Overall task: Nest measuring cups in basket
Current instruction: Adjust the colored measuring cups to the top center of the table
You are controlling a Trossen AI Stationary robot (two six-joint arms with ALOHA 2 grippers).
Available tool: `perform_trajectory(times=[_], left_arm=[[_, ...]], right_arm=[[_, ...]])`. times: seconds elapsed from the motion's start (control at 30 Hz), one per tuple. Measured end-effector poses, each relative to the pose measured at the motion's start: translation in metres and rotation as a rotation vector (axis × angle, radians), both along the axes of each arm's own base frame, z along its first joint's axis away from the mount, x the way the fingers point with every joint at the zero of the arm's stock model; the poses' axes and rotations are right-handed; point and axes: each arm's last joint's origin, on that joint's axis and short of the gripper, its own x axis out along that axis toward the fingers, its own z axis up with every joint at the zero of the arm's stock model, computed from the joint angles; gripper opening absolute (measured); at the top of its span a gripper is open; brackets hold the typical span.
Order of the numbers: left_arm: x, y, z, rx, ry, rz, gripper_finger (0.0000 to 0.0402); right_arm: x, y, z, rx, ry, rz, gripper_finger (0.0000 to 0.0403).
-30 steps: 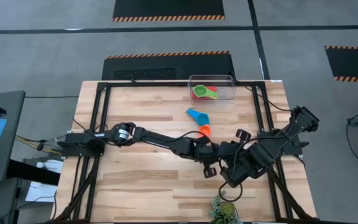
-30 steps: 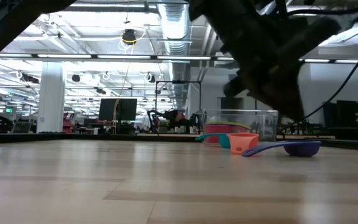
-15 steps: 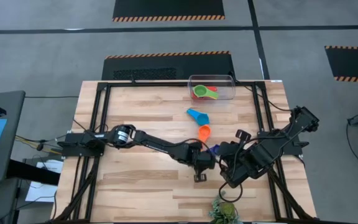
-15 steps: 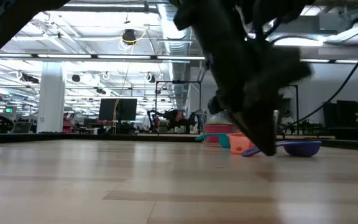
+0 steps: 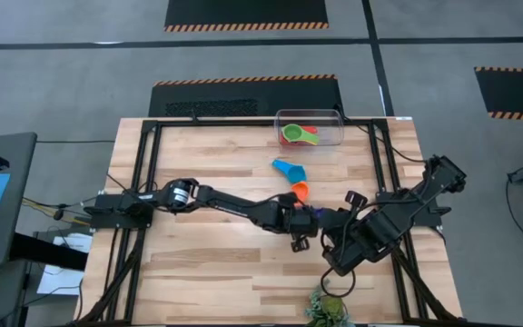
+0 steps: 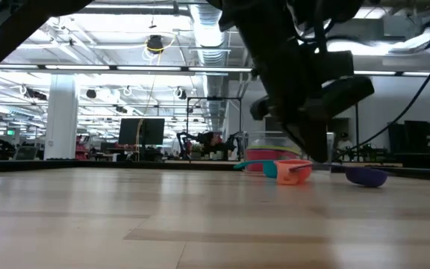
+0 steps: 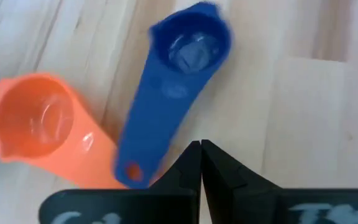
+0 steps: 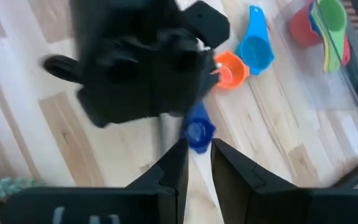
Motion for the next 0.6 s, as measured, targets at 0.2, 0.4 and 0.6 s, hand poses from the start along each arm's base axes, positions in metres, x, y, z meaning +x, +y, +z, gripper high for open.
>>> perform_trajectory(times=[0.2,0.4,0.6], left_arm=[[0.006,0.01,-0.003,0.009,-0.016,-0.037,0.0],[0.01,0.019,-0.024,-0.174,0.037,-0.086,0.0],[0.01,-0.005,-0.027,-0.213,0.019,-0.121,0.0]], right_arm=[[0.0,0.0,0.0,-0.001,0.002,-0.001,0.0092],[0.0,0.0,0.0,0.005,0.002,0.0,0.0092],[0.0,0.0,0.0,0.002,0.006,0.002,0.0092]])
